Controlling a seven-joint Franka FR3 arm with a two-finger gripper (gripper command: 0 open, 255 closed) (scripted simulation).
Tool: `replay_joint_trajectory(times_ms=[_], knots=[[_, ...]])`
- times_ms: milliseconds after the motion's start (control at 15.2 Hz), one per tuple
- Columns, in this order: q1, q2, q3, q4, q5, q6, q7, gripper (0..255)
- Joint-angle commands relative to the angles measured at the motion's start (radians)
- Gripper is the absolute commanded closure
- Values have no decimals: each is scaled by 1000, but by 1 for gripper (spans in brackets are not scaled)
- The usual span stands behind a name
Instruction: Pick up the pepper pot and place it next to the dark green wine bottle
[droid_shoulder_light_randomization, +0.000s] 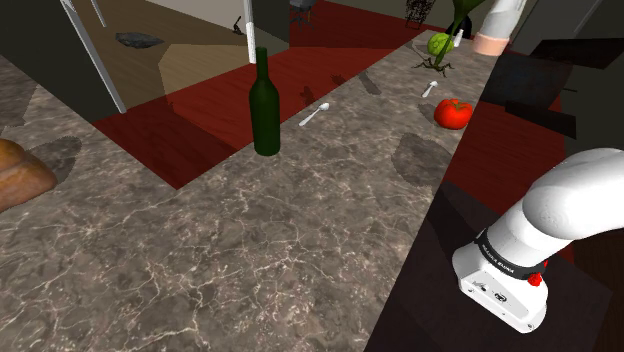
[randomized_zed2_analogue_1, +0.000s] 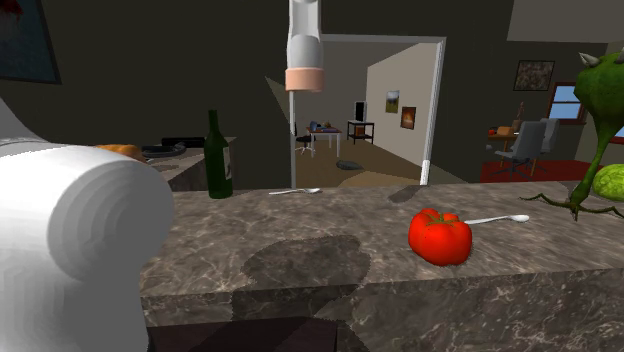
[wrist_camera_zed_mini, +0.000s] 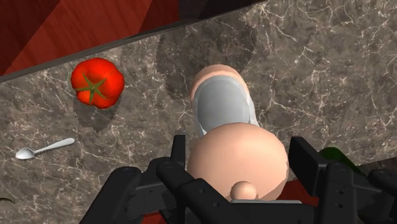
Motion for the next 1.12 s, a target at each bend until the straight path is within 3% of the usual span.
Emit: replay_joint_trajectory(times_ms=[0, 264, 1056], knots=[[2, 20, -3, 48, 2, -28, -5, 255], [5, 53, -6, 123, 7, -71, -10, 255], [66, 128, 226, 161, 98, -45, 298, 255]])
